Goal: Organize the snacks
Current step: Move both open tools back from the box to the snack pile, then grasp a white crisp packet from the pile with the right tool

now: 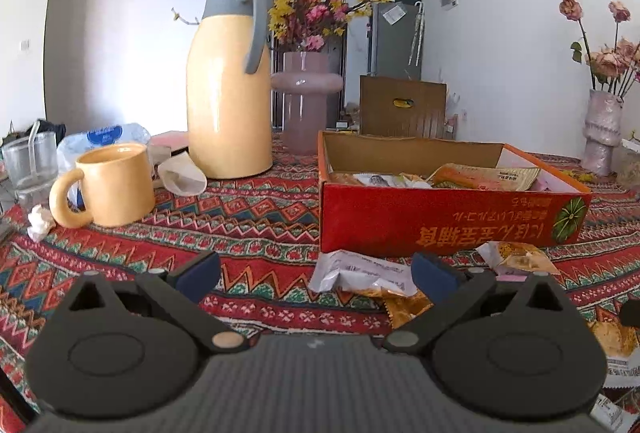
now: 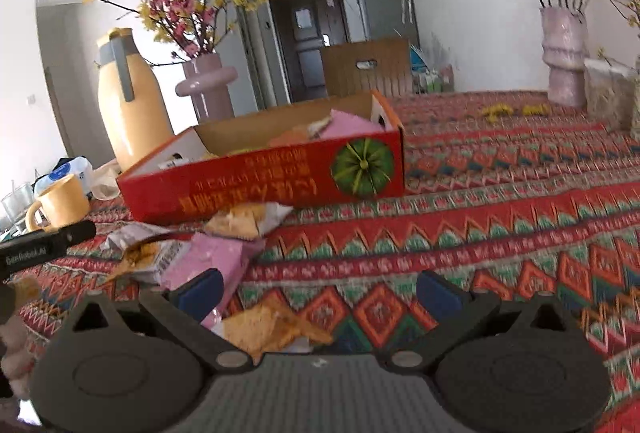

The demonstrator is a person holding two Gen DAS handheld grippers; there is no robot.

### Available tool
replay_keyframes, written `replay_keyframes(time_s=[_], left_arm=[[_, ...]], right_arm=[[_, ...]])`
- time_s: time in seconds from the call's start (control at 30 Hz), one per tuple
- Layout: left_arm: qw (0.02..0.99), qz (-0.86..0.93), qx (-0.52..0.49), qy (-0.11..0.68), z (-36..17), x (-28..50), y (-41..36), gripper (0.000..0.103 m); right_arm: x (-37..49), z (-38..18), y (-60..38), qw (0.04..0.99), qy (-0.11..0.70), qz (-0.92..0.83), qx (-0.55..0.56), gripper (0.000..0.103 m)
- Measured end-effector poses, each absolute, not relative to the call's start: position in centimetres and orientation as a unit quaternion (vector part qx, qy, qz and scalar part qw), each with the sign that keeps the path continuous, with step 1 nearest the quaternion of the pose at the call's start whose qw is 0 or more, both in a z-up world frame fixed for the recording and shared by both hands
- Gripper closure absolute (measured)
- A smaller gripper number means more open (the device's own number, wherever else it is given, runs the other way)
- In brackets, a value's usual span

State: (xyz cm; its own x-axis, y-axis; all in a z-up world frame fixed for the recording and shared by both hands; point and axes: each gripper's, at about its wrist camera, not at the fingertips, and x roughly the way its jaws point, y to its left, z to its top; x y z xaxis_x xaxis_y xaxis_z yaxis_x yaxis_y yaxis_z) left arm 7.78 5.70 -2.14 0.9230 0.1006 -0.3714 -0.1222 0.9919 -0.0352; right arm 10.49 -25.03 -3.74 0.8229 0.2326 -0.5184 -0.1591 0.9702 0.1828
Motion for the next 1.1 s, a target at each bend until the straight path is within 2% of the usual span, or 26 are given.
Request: replay_keyframes(time_s=[0.23, 0.43, 0.57, 0.73, 0.9, 0.97, 1.1], left_arm=[[0.975, 0.044, -0.065, 0.206, -2.7, 7.4, 6.7, 0.0], [0.976, 0.046, -0.049, 0.206, -3.0, 7.2, 6.1, 0.0], [0.975, 0.042, -0.054, 0.212, -3.1, 7.4, 6.3, 0.0], [0.974, 0.043, -0.05, 0.218, -3.1, 7.6, 6.2, 0.0], [0.973, 0.045, -0.049, 0.222, -3.2, 7.8, 6.2, 0.0], [0.972, 0.046, -0.048, 0.224, -3.2, 7.8, 6.2, 0.0], [0.972, 0.048, -0.047, 0.227, -3.2, 8.0, 6.2, 0.0]], right_arm=[[9.0, -3.6, -23.0, 0.952, 0.285, 0.103, 0.051, 0.0], [9.2, -4.1, -21.5, 0.951, 0.293, 0.087, 0.038, 0.002], [9.5, -4.7, -21.1, 0.949, 0.304, 0.073, 0.035, 0.01], [9.5, -5.2, -20.9, 0.951, 0.301, 0.069, 0.025, 0.014], [9.1, -5.6, -20.6, 0.956, 0.285, 0.067, 0.001, 0.028], [9.0, -5.6, -20.6, 0.958, 0.279, 0.072, -0.002, 0.042], [8.8, -5.5, -20.9, 0.958, 0.274, 0.083, 0.003, 0.06]])
